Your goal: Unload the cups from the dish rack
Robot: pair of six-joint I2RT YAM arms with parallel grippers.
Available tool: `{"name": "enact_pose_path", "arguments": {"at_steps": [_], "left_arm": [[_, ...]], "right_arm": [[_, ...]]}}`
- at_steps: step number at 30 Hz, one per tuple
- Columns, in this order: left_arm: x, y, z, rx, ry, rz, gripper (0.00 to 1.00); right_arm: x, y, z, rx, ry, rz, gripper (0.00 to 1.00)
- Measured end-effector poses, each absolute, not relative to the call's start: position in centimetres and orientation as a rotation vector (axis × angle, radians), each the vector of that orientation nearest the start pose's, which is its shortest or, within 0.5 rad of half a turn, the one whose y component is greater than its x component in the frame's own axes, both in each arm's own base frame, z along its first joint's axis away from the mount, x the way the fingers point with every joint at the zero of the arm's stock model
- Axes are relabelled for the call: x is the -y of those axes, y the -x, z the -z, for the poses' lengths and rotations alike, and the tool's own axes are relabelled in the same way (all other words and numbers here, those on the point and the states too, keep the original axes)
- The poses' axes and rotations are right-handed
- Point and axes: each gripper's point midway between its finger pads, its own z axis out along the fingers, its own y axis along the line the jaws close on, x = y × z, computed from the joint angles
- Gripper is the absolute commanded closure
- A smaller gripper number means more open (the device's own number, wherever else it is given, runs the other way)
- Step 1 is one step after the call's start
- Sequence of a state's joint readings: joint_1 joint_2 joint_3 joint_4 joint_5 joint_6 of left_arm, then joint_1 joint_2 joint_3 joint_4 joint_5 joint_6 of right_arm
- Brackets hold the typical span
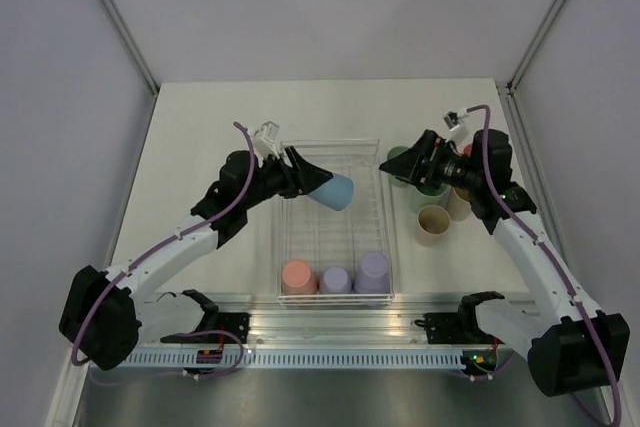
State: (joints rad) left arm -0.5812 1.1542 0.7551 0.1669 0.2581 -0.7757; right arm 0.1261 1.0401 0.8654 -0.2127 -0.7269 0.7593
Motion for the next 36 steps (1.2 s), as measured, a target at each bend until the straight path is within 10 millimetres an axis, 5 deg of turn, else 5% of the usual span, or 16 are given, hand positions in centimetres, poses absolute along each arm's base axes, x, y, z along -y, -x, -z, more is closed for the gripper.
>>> {"name": "enact_pose_path", "arguments": {"at_steps": [5, 12, 19, 22, 26, 28, 30, 31, 34, 36], "left_arm": [[28.1, -27.4, -23.2, -1.876, 0.087, 1.411, 0.98], [28.6, -27.6, -26.2, -1.703, 0.169, 1.618, 0.98], [29.4, -27.7, -26.7, -1.668, 0.189, 1.728, 0.98], [29.6, -27.5, -26.7, -1.669, 0.188, 1.756, 0.98], [30.0, -26.9, -27.0, -1.659, 0.181, 1.813, 0.98], [30.0, -26.9, -27.0, -1.656, 0.195, 1.835, 0.95], [30.0, -27.1, -27.1, -1.647, 0.219, 1.862, 0.77], [30.0, -27.1, -27.1, -1.644, 0.228, 1.871, 0.53], [30.0, -27.1, -26.9, -1.637, 0.239, 1.886, 0.12], [30.0, -26.9, -26.8, -1.639, 0.242, 1.896, 0.02]], "right_arm": [[-23.1, -24.1, -25.6, -2.083, 0.042, -1.466, 0.03], [-25.1, -22.7, -26.0, -2.063, 0.096, -1.534, 0.07], [-27.4, -21.6, -27.1, -2.010, 0.164, -1.610, 0.25], [-28.1, -21.7, -27.3, -1.989, 0.179, -1.624, 0.42], [-28.7, -21.9, -27.4, -1.976, 0.184, -1.637, 0.88], [-28.8, -21.9, -27.6, -1.963, 0.192, -1.647, 0.96], [-28.9, -22.0, -28.1, -1.937, 0.200, -1.649, 0.99], [-28.9, -22.1, -28.2, -1.928, 0.201, -1.646, 0.99], [-28.8, -22.2, -28.1, -1.928, 0.205, -1.632, 0.99], [-28.8, -22.2, -27.8, -1.943, 0.204, -1.607, 0.99]]}}
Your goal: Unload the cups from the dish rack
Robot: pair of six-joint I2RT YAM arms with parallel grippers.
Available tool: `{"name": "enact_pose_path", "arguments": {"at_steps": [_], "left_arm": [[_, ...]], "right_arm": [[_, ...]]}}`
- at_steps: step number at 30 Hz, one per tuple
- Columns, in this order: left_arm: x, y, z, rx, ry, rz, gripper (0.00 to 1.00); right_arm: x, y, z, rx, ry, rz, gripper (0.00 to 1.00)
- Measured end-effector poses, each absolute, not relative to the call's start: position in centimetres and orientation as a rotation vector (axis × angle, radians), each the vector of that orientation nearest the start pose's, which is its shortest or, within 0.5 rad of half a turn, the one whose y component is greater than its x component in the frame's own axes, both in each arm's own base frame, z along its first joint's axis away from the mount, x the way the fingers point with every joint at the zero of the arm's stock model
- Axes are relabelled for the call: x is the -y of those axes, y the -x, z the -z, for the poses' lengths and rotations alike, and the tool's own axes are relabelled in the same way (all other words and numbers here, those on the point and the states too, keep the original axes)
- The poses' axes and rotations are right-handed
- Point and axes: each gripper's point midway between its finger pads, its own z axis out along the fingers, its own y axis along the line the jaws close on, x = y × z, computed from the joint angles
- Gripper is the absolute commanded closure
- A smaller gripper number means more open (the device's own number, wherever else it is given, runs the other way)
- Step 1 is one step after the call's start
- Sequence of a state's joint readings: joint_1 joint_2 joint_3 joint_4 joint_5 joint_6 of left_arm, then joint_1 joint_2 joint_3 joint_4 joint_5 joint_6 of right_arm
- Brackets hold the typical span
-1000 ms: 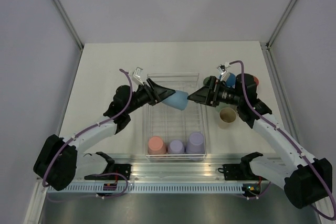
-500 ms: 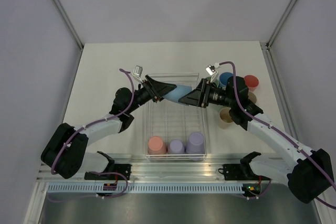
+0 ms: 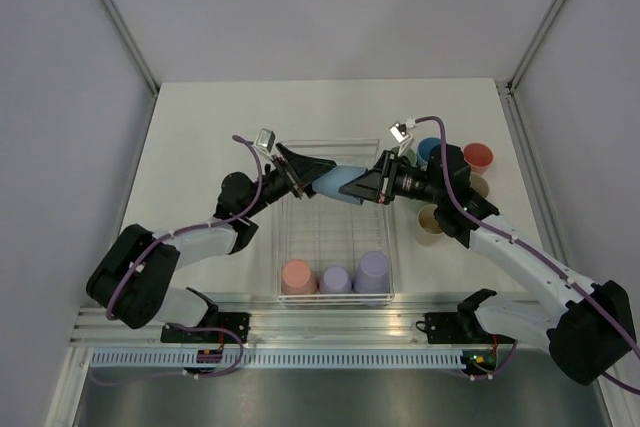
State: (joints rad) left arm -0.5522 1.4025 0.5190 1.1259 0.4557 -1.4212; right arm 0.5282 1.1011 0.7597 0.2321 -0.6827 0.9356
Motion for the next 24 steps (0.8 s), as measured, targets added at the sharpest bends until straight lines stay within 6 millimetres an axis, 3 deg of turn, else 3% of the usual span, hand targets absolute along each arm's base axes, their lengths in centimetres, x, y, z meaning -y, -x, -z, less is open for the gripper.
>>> {"name": "enact_pose_path", "arguments": {"at_steps": [8, 14, 17, 20, 24], "left_arm": [[28.7, -27.0, -26.2, -1.660, 0.283, 1.851, 0.00], [27.1, -27.0, -26.3, -1.726, 0.243, 1.681, 0.00], [26.6, -27.1, -26.5, -1.768, 0.202, 1.576, 0.00], [26.2, -27.1, -26.3, -1.806, 0.169, 1.490, 0.00], [25.8, -27.0, -24.7, -1.895, 0.136, 1.398, 0.00]], "right_arm": [[-26.8, -22.7, -27.6, -2.033, 0.214, -1.348, 0.99], [-22.3, -24.5, -26.9, -2.169, 0.133, -0.929, 0.99], [-20.1, -24.7, -24.7, -2.280, 0.113, -0.743, 0.99], [-18.4, -24.1, -21.1, -2.425, 0.107, -0.591, 0.99], [-16.1, -23.1, -17.2, -2.570, 0.096, -0.413, 0.99]]}}
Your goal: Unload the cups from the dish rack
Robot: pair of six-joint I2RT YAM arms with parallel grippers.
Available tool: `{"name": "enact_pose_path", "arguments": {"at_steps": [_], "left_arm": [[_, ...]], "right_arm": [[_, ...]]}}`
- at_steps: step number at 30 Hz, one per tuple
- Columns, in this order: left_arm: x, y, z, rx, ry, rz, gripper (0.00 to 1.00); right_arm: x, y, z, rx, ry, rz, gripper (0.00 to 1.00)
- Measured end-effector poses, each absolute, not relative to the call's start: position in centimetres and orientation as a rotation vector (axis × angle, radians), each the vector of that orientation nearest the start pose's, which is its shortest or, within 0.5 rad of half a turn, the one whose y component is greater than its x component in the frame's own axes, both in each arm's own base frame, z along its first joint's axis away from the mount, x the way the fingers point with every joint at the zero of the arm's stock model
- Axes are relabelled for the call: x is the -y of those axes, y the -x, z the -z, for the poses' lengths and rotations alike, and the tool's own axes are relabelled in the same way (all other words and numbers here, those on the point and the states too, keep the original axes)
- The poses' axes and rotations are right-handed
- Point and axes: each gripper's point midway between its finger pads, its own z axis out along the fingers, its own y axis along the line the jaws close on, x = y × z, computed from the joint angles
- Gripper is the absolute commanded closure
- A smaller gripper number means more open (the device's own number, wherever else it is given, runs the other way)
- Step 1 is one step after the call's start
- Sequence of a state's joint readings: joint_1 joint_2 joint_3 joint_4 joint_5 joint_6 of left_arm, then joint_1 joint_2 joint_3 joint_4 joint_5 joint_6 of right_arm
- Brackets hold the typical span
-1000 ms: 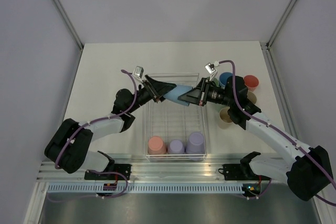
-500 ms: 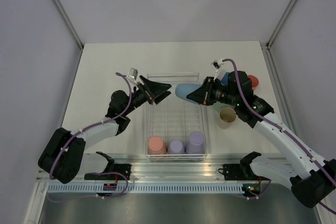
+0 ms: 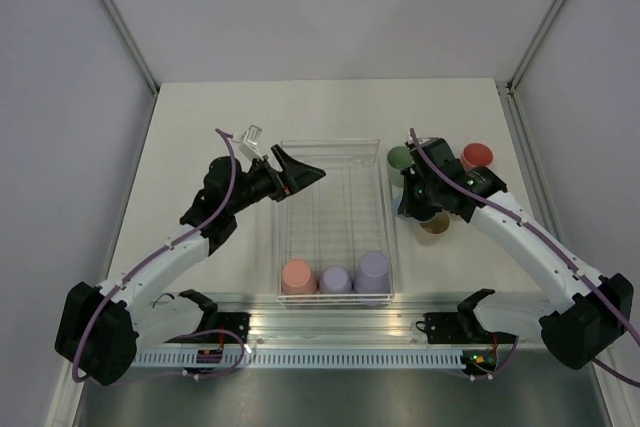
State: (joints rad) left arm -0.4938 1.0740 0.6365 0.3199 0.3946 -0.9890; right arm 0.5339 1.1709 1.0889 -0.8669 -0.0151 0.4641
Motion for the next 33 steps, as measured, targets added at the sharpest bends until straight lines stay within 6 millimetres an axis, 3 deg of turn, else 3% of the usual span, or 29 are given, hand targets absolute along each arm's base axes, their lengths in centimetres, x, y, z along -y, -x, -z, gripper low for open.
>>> {"name": "enact_pose_path", "arguments": {"at_steps": [4, 8, 12, 18, 21, 26, 32, 33], "left_arm": [[25.5, -26.7, -23.0, -1.982, 0.090, 1.312, 0.00], [25.4, -26.5, -22.8, -2.039, -0.009, 1.233, 0.00], [26.7, -26.1, -23.1, -2.095, -0.176, 1.157, 0.01], [29.4, -22.8, -21.5, -2.204, -0.471, 1.043, 0.02], [29.6, -21.1, -19.9, -2.265, -0.576, 0.972, 0.02], [28.8, -19.3, -18.2, -2.327, -0.678, 0.898, 0.02], [29.4, -17.3, -18.2, -2.309, -0.809, 0.939, 0.02], [29.7, -16.7, -18.5, -2.296, -0.840, 0.963, 0.02]], "right_arm": [[-14.6, -22.9, -15.6, -2.631, 0.093, -0.282, 0.99], [-14.1, -23.3, -14.4, -2.664, 0.103, -0.213, 0.99], [-14.3, -23.8, -12.4, -2.723, 0.127, -0.162, 0.99], [-14.4, -24.5, -9.2, -2.809, 0.164, -0.080, 0.99], [-14.5, -25.2, -8.6, -2.825, 0.174, -0.045, 0.82], [-14.9, -26.8, -9.3, -2.792, 0.176, -0.026, 0.59], [-15.4, -27.7, -10.6, -2.753, 0.188, -0.035, 0.33], [-15.5, -27.8, -11.0, -2.744, 0.194, -0.031, 0.22]]}}
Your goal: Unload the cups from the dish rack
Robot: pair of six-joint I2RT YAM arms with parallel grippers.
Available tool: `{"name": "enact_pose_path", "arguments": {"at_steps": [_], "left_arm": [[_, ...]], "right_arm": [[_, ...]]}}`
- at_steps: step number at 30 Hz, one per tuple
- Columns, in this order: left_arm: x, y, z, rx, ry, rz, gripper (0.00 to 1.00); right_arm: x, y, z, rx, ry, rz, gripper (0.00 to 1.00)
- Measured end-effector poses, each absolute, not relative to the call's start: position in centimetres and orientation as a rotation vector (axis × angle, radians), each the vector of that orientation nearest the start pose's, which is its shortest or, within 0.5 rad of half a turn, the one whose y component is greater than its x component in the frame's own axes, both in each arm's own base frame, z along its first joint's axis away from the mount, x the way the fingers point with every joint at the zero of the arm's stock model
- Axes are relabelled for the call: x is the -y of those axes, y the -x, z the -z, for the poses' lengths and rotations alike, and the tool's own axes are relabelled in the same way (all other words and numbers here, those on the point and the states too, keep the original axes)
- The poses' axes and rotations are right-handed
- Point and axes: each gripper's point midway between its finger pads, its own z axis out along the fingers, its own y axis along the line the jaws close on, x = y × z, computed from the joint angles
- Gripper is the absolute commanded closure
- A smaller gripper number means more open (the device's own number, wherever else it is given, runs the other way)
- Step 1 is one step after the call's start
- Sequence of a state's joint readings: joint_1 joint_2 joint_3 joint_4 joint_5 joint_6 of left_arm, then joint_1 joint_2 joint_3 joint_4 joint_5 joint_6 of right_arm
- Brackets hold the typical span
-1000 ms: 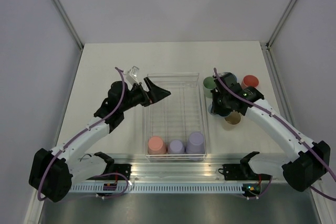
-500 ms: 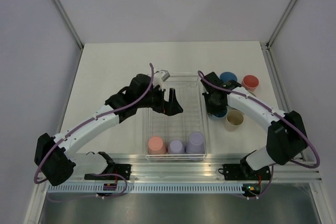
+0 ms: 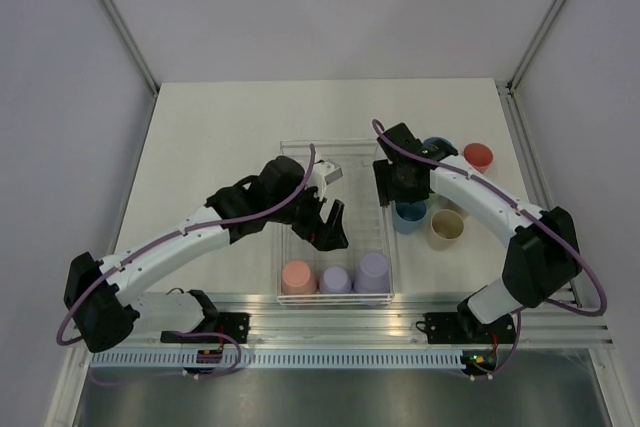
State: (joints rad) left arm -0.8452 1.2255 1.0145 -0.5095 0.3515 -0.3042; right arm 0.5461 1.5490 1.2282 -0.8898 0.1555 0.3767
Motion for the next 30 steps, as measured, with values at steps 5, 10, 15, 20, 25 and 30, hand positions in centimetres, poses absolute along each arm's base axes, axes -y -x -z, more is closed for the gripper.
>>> {"name": "enact_pose_path", "arguments": {"at_steps": [5, 10, 15, 20, 25, 30], "left_arm": [[31.2, -13.7, -19.9, -2.207, -1.004, 1.107, 0.02], [32.6, -11.3, -20.9, -2.122, -1.134, 1.231, 0.01], [34.5, -10.8, -20.6, -2.096, -1.213, 1.233, 0.01], [36.9, -11.4, -18.8, -2.116, -1.260, 1.164, 0.01], [38.1, -11.9, -16.3, -2.157, -1.296, 1.075, 0.01], [39.0, -11.5, -14.8, -2.179, -1.346, 1.045, 0.02]], "right_arm": [[-17.6, -27.7, -16.5, -2.604, 0.201, -0.187, 0.02], [-18.0, -27.7, -25.9, -2.333, 0.141, -0.351, 0.02], [-15.3, -27.2, -31.5, -2.152, 0.000, -0.343, 0.02], [-13.6, -27.1, -32.2, -2.121, -0.086, -0.278, 0.02], [-12.6, -26.9, -31.9, -2.128, -0.115, -0.232, 0.02], [-12.0, -26.6, -32.0, -2.121, -0.131, -0.210, 0.02]]}}
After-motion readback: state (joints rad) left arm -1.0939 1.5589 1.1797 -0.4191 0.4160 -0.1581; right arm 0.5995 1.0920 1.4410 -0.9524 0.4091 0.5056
